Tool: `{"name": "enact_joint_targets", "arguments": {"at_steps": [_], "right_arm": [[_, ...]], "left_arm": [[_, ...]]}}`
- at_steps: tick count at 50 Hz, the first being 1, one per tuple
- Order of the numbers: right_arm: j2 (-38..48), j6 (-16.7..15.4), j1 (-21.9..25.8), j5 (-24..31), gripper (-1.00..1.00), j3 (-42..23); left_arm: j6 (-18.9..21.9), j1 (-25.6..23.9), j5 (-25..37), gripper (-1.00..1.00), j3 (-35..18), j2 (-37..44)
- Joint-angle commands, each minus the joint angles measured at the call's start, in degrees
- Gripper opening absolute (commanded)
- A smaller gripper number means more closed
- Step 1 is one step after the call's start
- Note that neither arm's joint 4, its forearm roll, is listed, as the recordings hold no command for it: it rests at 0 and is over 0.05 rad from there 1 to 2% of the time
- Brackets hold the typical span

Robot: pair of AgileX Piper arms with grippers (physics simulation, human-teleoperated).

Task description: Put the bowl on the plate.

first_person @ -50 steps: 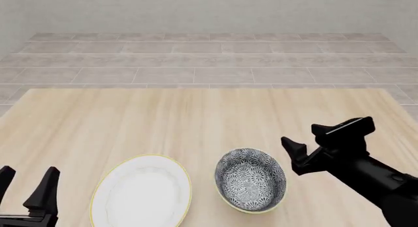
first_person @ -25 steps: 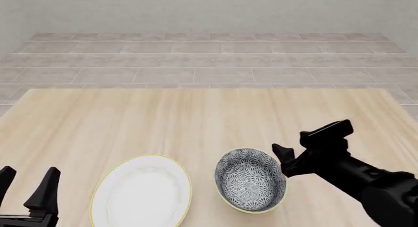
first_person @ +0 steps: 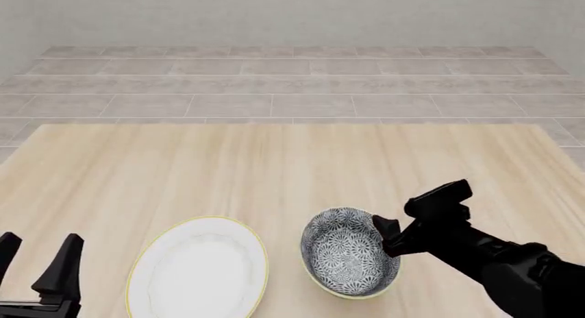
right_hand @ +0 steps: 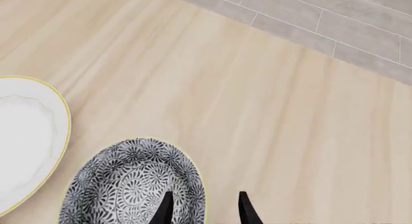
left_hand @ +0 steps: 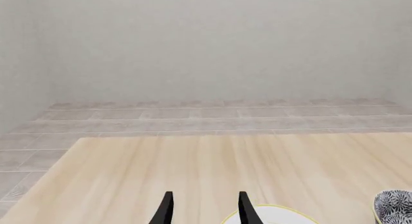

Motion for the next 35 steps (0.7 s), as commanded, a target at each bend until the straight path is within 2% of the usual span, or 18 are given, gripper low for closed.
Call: {"name": "enact_joint_targets", "arguments": {"at_steps": [1,35], "right_arm": [[3.7,0.3,0.4,-2.8,1.0,1.1],[13.5,2.4,1.4,-10.6,1.0,3.8]], "left_arm": [[0.0,-0.1,-0.2,1.0,-0.1,0.2],[-0.2,-0.1,-0.9,1.0,-0.4,1.2]]}}
